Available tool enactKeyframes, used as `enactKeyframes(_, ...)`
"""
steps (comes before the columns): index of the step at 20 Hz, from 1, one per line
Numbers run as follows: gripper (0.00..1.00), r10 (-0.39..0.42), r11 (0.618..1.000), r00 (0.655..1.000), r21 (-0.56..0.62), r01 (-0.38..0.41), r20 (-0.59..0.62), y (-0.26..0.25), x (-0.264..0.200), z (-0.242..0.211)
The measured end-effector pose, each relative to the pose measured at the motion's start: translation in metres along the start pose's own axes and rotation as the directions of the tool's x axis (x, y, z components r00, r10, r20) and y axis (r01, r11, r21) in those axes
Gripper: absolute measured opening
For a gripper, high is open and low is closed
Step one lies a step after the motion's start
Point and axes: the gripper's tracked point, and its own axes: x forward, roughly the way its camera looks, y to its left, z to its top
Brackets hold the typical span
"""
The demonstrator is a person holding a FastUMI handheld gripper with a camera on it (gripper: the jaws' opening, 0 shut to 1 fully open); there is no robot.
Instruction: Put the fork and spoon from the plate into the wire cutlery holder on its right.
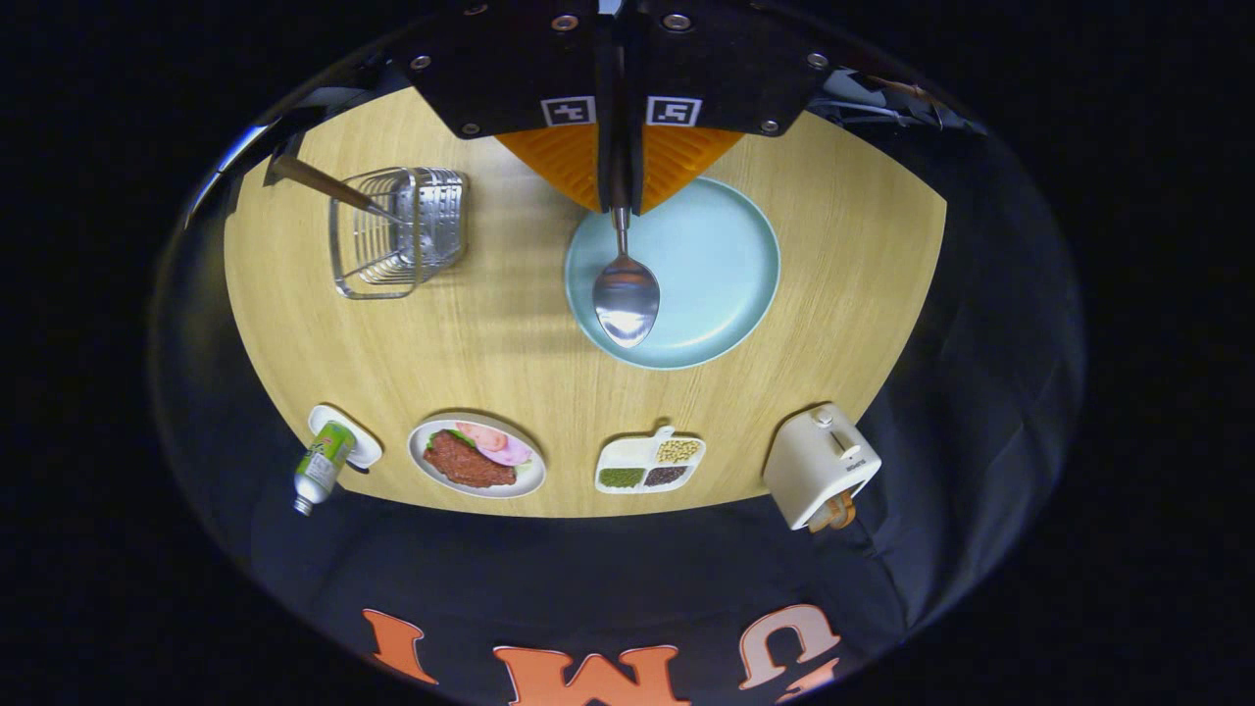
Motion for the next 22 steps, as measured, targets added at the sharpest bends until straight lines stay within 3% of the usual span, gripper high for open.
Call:
enactKeyframes(13,0.04,-0.135,0.99,0.984,0.02,0.138,-0.114,-0.098,-0.044,-0.012)
enactKeyframes(22,0.05,-0.158,0.987,0.947,-0.015,0.16,-0.281,-0.127,-0.045,-0.027)
